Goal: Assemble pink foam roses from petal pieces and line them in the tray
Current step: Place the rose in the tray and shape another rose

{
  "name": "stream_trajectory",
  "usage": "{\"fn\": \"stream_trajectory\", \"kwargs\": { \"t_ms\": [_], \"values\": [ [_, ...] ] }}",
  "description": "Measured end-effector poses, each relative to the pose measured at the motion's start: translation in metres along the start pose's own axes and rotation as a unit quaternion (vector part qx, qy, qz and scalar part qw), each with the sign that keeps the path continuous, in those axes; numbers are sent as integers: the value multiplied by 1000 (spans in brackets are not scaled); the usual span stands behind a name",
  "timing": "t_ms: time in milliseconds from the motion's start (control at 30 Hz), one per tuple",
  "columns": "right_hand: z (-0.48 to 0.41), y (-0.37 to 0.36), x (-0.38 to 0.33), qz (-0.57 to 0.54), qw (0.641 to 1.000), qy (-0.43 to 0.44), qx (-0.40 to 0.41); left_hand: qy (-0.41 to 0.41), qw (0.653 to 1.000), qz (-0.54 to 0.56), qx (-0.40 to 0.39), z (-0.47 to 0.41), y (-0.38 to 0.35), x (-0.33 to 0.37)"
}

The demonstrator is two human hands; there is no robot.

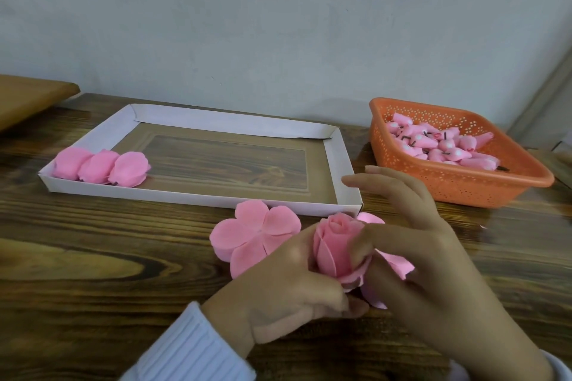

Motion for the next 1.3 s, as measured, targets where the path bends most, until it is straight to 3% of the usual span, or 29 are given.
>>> {"fn": "stream_trajectory", "kwargs": {
  "t_ms": [233,500,633,733,800,900,1133,1300],
  "values": [
    [-1,0,0,-50,998,-28,15,-8,990,140,-34,-4,-1,2],
    [0,2,0,-82,995,-61,14,-13,995,96,9,-8,-1,-3],
    [0,0,0,-99,991,-85,17,-2,989,146,-34,-6,-2,-3],
    [1,0,0,-101,990,-92,27,-40,997,51,-33,-4,-3,-3],
    [0,-1,-1,-107,989,-93,33,-81,993,-71,49,-5,-2,-4],
    [0,-2,-4,-120,989,-76,35,-142,953,-217,156,-8,1,-7],
    [-1,-5,-6,-73,997,-36,6,-187,907,-332,177,-6,-3,-4],
    [-1,-7,-6,-22,1000,-7,16,-178,914,-322,173,-8,-2,-4]
  ]
}}
Point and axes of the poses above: each hand's wrist, its own z-axis away from the middle knuckle, its own y-axis out of the back of the hand, x = y × z, the point moved 1 cm from there along -z, towards the middle knuckle, and after that the axes turned 6 degrees about z, right-handed, at the moved point
